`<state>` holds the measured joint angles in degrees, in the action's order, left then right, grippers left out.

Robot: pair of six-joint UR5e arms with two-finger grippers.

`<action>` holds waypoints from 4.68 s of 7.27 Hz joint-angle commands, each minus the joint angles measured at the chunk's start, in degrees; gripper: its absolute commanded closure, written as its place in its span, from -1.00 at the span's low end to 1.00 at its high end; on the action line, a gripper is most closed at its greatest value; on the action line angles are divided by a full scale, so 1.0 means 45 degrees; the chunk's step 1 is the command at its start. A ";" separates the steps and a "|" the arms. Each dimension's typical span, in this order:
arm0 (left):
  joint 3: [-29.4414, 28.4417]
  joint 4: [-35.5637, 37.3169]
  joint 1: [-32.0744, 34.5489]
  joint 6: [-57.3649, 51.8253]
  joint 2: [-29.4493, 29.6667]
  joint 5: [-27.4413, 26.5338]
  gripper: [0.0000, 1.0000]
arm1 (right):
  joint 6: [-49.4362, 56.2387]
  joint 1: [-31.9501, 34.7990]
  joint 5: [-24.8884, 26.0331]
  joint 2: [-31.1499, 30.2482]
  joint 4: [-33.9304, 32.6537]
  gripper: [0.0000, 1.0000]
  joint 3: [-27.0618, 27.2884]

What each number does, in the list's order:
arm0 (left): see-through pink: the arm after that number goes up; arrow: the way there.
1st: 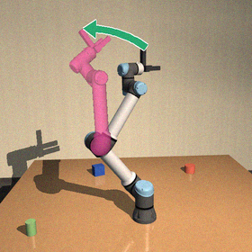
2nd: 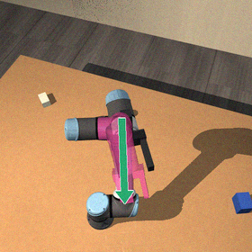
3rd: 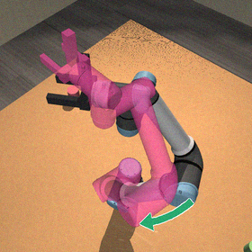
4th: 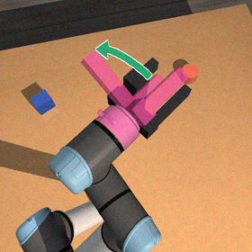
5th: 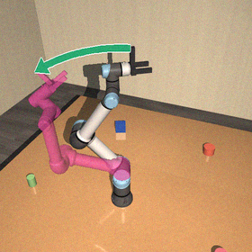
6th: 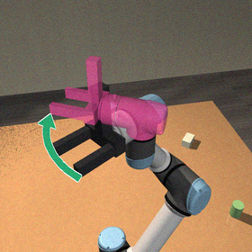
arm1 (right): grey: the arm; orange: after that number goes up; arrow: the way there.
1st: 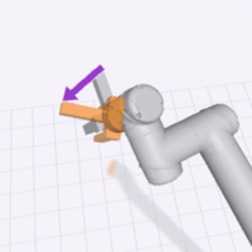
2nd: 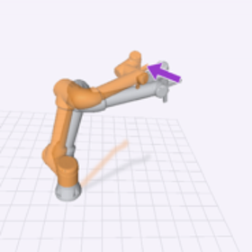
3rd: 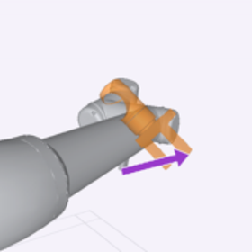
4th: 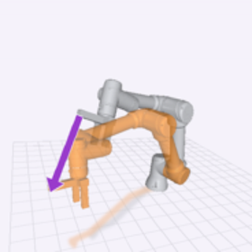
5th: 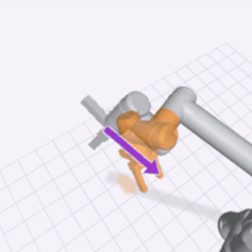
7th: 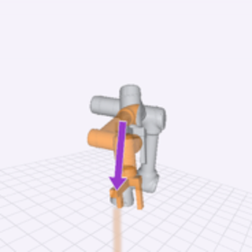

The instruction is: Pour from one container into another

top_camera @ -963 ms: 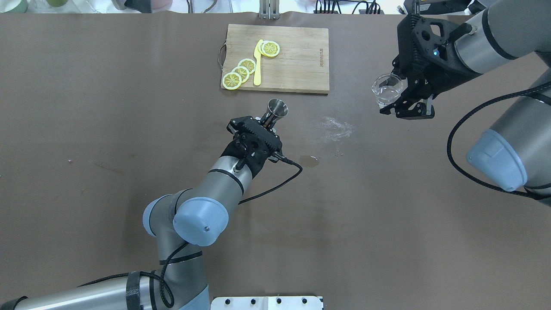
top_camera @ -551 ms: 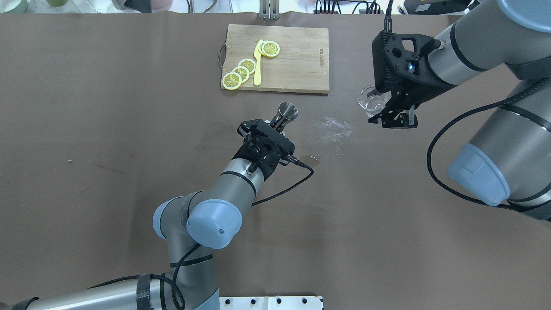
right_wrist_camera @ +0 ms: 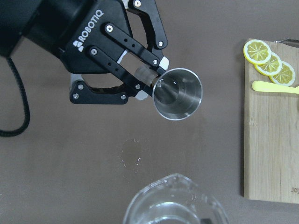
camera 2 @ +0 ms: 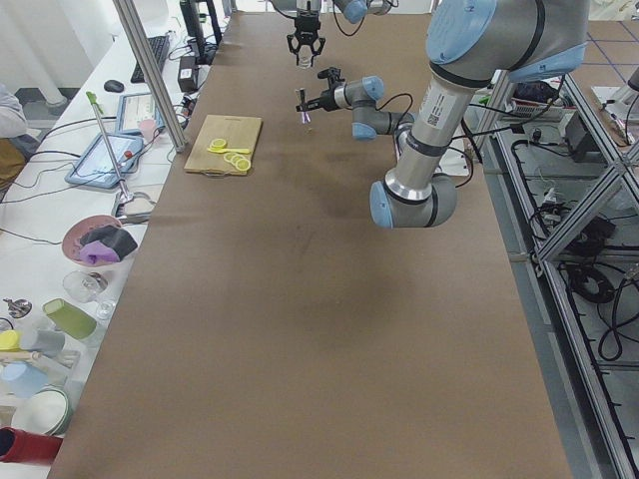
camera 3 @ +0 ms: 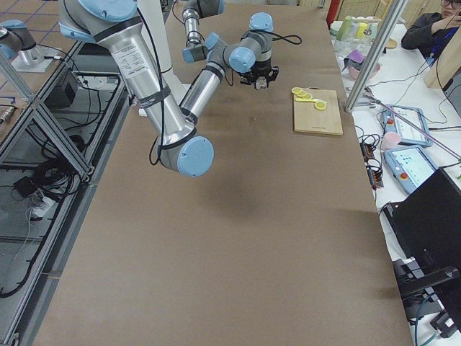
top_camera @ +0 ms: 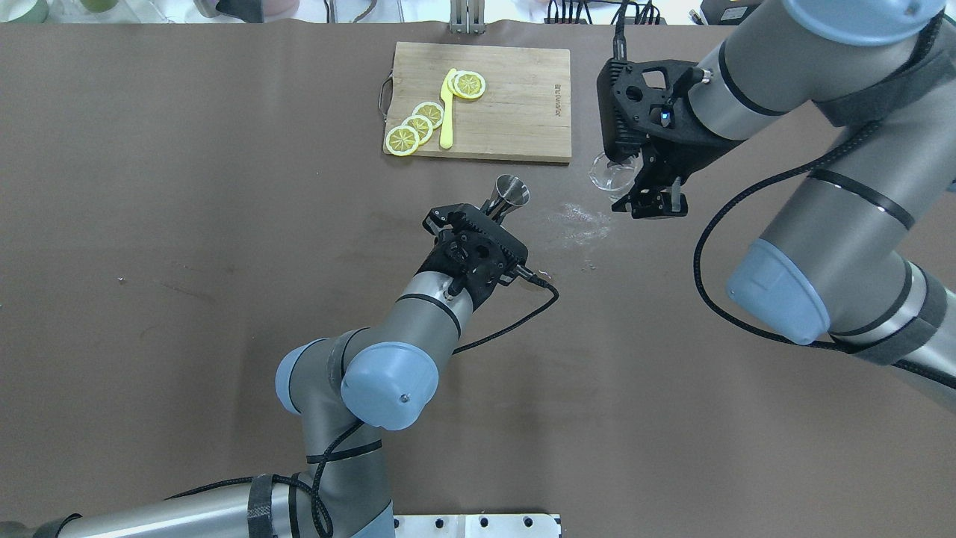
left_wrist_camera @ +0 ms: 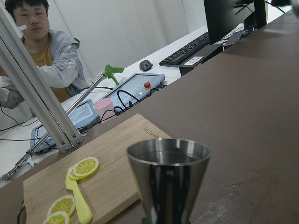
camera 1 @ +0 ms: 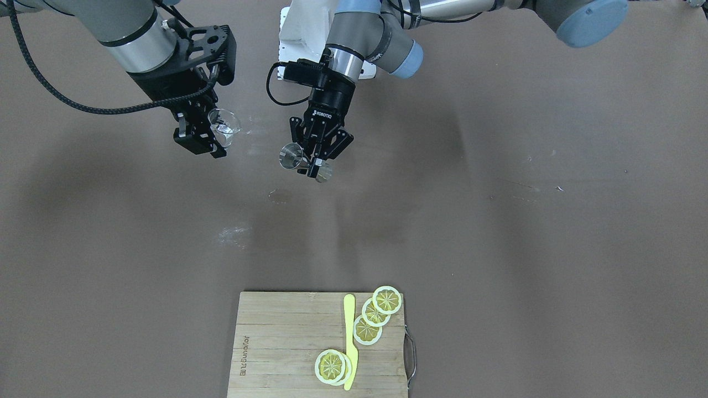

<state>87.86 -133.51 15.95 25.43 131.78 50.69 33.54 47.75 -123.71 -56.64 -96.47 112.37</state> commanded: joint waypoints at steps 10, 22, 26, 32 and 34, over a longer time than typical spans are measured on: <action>-0.0600 -0.0058 -0.0204 0.1381 0.0460 0.0024 1.00 | 0.3110 -0.0240 0.0557 0.2741 -0.3384 1.00 -0.2100; -0.0502 -0.0448 -0.0244 0.1322 0.0461 -0.0269 1.00 | 0.4928 -0.0846 0.1495 0.3620 -0.6333 1.00 -0.2236; -0.0502 -0.0429 -0.0244 0.1322 0.0461 -0.0269 1.00 | 0.5355 -0.1080 0.1963 0.4051 -0.6959 1.00 -0.2628; -0.0502 -0.0429 -0.0244 0.1283 0.0461 -0.0269 1.00 | 0.5984 -0.1451 0.2745 0.4597 -0.7703 1.00 -0.2977; -0.0502 -0.0429 -0.0244 0.1264 0.0461 -0.0269 1.00 | 0.6197 -0.1452 0.2940 0.4715 -0.7995 1.00 -0.3057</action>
<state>85.61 -135.44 14.85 31.18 133.86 49.48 60.74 41.23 -110.89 -35.75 -131.64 98.88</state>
